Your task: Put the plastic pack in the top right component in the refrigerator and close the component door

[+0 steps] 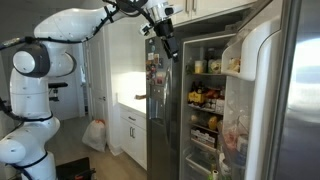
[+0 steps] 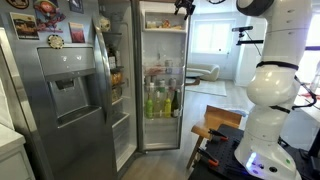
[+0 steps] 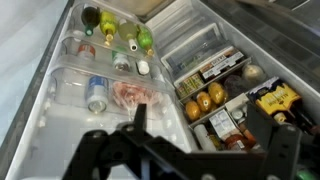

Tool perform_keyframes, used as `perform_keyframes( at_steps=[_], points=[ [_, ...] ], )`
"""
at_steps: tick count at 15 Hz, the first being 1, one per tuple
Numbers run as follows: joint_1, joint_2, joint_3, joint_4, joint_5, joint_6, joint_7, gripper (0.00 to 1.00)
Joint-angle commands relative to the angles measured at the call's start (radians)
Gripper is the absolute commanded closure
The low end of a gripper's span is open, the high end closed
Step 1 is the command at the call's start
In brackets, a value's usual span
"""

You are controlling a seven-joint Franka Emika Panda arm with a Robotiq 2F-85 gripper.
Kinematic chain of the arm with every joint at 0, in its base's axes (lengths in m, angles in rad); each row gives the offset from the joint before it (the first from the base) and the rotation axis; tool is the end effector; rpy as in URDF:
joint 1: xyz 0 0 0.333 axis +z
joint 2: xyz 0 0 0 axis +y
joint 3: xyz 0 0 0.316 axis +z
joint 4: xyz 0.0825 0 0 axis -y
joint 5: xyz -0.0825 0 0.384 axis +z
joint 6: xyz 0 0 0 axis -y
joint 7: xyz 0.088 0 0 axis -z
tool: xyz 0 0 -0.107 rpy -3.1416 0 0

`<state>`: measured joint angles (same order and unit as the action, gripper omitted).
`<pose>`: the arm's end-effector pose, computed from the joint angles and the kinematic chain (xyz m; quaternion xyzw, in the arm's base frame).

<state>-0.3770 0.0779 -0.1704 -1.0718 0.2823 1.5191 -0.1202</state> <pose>0.4823 -0.2499 0.8101 -0.9592 0.1728 -0.2148 0.0635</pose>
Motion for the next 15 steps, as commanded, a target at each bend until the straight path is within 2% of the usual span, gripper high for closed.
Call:
perform_keyframes(
  at_steps=[1, 4, 5, 15],
  points=[
    [0.036, -0.093, 0.024, -0.089, -0.055, -0.112, 0.062, 0.00],
    [0.061, -0.141, 0.046, -0.135, -0.060, -0.194, 0.118, 0.00],
    [0.044, -0.081, 0.030, -0.063, -0.037, -0.169, 0.072, 0.00],
    [0.045, -0.079, 0.028, -0.068, -0.037, -0.172, 0.071, 0.00]
  ],
)
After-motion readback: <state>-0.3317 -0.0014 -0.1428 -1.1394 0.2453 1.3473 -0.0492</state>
